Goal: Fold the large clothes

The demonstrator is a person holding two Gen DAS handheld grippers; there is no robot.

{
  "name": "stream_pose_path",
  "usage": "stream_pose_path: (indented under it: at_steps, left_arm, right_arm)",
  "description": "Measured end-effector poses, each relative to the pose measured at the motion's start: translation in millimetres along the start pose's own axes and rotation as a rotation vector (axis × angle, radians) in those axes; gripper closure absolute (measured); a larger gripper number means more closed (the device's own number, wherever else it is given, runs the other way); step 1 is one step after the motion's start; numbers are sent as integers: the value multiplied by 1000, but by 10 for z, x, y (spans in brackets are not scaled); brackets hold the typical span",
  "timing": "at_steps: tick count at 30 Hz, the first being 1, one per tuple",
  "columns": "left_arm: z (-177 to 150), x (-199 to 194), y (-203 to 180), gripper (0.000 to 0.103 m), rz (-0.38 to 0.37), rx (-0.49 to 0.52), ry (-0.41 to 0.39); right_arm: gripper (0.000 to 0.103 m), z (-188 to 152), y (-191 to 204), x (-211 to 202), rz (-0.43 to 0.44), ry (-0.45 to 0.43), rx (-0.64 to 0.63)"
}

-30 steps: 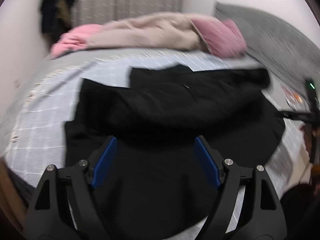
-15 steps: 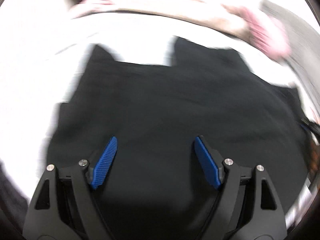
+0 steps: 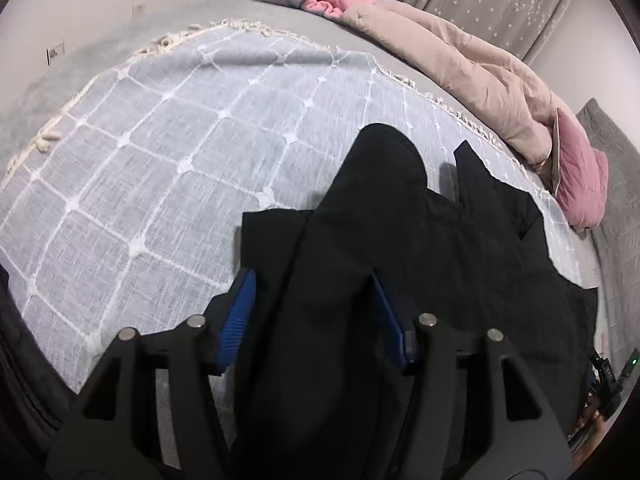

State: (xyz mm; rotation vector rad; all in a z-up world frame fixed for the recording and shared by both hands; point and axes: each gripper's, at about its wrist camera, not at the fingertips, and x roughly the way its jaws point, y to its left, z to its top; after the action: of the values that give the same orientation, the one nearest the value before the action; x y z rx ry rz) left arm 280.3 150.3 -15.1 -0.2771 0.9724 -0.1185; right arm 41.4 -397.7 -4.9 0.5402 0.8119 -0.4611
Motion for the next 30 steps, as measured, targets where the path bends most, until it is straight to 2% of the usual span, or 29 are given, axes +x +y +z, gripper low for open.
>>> stream_pose_path:
  at_steps: [1,2,3,5,6,9,13,15,18,19,20,22,24,25,26,27,28,29,30]
  left_arm:
    - [-18,-30,-67,58,6,34,-23]
    - [-53,-79,-136,70,16,51,-38]
    - [-60,-112,-167,83,15,53,-58]
    - [-17,-259,-193,89,-25,24,-101]
    - [-1,-347,-215,90,-30,6,-119]
    - [71,-701,-300,91,-99,-33,-215]
    - [193,-992,-389,92,-154,-48,-316]
    - [301,-1010,-407,93,-165,-61,-356]
    - [477,-880,-394,96,-188,-83,-423]
    - [513,-807,-400,96,-170,-71,-448]
    - [562,-686,-417,96,-133,-51,-467]
    - [633,-347,-467,96,-43,-5,-431]
    - [643,206,-483,95,44,43,-319]
    - [623,425,-478,95,76,51,-266]
    - [600,657,-447,94,90,39,-197]
    - [608,812,-419,93,106,21,-134]
    - [651,887,-383,92,123,-3,-96]
    - [673,872,-374,91,117,-13,-105]
    - [689,832,-359,88,115,-23,-116]
  right_arm:
    - [41,-64,5,25,19,9,-1]
    - [60,-79,-16,61,57,15,5]
    - [71,-72,-49,40,60,-3,20]
    - [90,-23,-75,-78,77,-45,44]
    - [93,2,-69,-188,97,-75,63]
    - [95,80,43,-520,110,-189,41]
    - [95,227,322,-843,100,-352,-39]
    - [95,321,513,-902,86,-433,-112]
    - [95,450,674,-784,77,-482,-155]
    - [95,481,688,-719,81,-484,-153]
    - [95,524,700,-574,78,-472,-149]
    - [94,563,705,-247,40,-421,-153]
    - [94,541,690,367,-58,-261,-164]
    - [93,501,657,578,-75,-201,-156]
    - [90,469,605,864,-91,-93,-128]
    - [89,506,572,949,-86,-53,-100]
    - [88,546,556,907,-90,-75,-83]
    - [82,564,537,881,-95,-84,-68]
    - [71,572,500,893,-102,-75,-47]
